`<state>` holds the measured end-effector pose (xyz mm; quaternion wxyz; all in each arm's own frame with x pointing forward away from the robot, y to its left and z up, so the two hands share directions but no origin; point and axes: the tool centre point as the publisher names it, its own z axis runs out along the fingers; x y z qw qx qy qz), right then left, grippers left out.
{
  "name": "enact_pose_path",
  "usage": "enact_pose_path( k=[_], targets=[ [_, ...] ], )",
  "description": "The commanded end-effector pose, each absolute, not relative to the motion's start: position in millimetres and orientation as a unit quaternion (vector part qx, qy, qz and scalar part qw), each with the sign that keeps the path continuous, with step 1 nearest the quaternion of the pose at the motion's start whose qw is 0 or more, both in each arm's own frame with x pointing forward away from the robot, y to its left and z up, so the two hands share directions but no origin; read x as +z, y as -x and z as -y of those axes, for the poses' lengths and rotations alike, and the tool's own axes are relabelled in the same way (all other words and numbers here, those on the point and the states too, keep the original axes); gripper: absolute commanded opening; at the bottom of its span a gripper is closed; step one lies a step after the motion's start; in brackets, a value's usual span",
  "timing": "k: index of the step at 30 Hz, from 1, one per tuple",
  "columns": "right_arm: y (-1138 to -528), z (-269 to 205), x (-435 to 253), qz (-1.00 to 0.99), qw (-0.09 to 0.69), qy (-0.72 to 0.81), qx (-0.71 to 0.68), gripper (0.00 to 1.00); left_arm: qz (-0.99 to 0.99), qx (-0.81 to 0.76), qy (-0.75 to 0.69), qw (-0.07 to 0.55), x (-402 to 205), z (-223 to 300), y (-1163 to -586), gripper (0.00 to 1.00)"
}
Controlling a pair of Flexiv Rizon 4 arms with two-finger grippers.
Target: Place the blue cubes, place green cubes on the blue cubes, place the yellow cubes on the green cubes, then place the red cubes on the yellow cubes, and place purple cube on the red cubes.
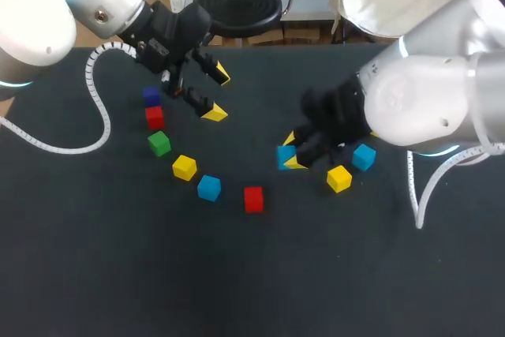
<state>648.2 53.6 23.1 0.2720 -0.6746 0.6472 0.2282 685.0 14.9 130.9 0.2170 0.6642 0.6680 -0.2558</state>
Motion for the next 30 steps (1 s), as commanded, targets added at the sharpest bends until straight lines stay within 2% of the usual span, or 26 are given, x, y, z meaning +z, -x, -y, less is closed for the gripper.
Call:
enact_pose_path(
  k=[1,30],
  targets=[
    [-662.8,-59.8,14.5,-0.654,0.267,0.667,0.239,0.00,-0.669,-0.255,-0.664,0.216,131.2,-14.8,-684.8,1.00],
    [-698.4,-61.3,-10.1,-0.662,0.254,0.662,0.244,0.00,-0.669,-0.255,-0.664,0.216,131.2,-14.8,-684.8,1.00]
  ],
)
